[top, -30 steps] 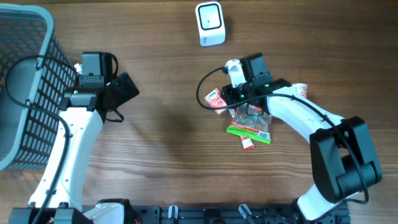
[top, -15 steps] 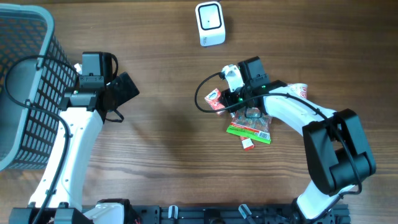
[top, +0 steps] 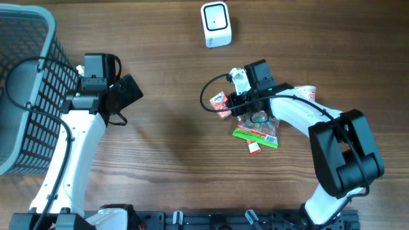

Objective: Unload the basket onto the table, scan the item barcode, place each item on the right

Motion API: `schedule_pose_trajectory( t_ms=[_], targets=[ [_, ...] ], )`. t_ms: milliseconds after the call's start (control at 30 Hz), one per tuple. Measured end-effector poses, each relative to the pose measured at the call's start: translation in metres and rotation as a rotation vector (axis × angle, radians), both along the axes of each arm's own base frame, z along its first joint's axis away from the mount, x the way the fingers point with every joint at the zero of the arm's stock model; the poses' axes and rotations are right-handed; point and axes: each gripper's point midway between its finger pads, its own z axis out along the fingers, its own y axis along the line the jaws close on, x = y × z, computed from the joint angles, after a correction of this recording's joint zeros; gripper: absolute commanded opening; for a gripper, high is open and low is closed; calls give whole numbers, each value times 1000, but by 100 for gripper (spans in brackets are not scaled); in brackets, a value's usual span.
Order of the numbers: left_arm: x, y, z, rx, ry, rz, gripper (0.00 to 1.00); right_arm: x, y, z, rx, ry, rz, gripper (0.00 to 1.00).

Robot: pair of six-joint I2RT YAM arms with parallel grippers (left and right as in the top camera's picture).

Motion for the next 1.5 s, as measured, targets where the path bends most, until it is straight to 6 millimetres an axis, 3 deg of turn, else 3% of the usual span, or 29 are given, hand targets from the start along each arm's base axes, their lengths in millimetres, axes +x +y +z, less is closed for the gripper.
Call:
schedule_pose_trajectory(
  t_ms=[133, 200, 267, 300, 467, 667, 733, 833, 967, 1500],
  targets=[
    [0, 0, 0, 0, 0, 0, 100, -19, 9, 7, 67, 84, 30, 4],
    [0, 0, 0, 0, 0, 0, 100, -24, 20, 35, 187, 93, 51, 4],
    [0, 0, 0, 0, 0, 0, 100, -22, 21, 87, 384, 90, 52, 4],
    [0, 0, 0, 0, 0, 0, 100, -24, 20, 102, 470, 115, 62, 4],
    [0, 0, 0, 0, 0, 0, 100, -63, 27, 177, 924, 320, 260, 4],
    [0, 0, 0, 0, 0, 0, 100, -79, 25, 207, 1012, 401, 297, 4],
    [0, 0, 0, 0, 0, 0, 100, -91, 18, 244, 1015, 293, 343, 4],
    [0, 0, 0, 0, 0, 0, 100, -97, 2, 277, 1018, 176, 345, 4],
    [0, 0, 0, 0, 1, 0, 100, -91, -13, 284, 1019, 133, 307, 4],
    [0, 0, 0, 0, 0, 0, 100, -90, -13, 285, 1019, 122, 310, 4]
  ],
)
